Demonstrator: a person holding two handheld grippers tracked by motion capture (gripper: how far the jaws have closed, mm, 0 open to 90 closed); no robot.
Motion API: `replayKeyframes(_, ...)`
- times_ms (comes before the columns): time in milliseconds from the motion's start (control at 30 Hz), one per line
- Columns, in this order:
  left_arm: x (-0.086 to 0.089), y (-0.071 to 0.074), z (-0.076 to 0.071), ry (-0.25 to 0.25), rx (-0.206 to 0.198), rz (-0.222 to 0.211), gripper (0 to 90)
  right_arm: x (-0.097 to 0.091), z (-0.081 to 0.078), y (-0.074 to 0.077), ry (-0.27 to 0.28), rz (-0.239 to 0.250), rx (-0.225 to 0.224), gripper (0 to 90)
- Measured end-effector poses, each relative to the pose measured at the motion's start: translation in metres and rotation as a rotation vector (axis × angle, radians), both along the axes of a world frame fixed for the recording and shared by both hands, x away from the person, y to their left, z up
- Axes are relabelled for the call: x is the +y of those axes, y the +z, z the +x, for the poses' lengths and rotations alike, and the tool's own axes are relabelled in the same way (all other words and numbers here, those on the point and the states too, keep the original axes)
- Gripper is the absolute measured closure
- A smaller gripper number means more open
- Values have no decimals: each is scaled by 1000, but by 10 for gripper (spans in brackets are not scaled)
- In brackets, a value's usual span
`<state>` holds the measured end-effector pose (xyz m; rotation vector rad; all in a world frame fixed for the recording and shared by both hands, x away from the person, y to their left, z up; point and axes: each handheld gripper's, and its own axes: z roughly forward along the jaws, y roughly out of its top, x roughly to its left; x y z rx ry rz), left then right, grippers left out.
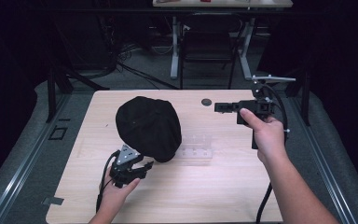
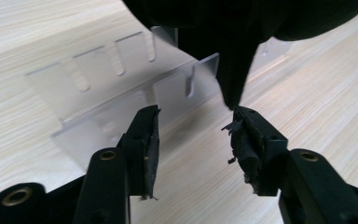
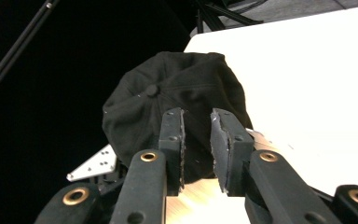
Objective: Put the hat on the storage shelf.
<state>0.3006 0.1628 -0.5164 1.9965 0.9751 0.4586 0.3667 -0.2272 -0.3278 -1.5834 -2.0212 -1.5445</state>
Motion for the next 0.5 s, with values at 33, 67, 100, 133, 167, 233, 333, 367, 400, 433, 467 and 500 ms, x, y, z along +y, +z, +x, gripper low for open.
replayKeyframes(33,3,0,-1,7,4,3,492,-1,-1,-1,-1,-13,-2,736)
replayKeyframes(67,5,1,-1,10,4,3,485,-2,-3,-1,-7,-32,-7,734)
replayKeyframes(100,9,1,-2,19,8,-2,472,-3,-4,-1,-12,-51,-14,732)
replayKeyframes(133,12,1,-2,23,8,-4,462,-4,-7,0,-15,-68,-22,731)
replayKeyframes(167,15,1,-3,29,10,-7,459,-5,-8,0,-18,-79,-26,730)
replayKeyframes(233,21,1,-4,43,17,-5,446,-7,-11,-1,-22,-98,-33,726)
replayKeyframes(333,29,-2,-6,64,29,7,437,-9,-15,-2,-40,-135,-38,723)
replayKeyframes(367,31,-3,-7,70,30,10,437,-11,-16,-3,-41,-149,-40,722)
replayKeyframes(400,34,-4,-7,75,31,18,436,-13,-17,-4,-47,-158,-40,721)
replayKeyframes(433,34,-4,-7,75,31,18,435,-15,-18,-5,-51,-164,-39,721)
replayKeyframes(467,42,-7,-8,91,38,17,431,-17,-19,-7,-57,-164,-36,719)
replayKeyframes(500,42,-7,-8,91,38,17,429,-17,-19,-7,-57,-164,-36,719)
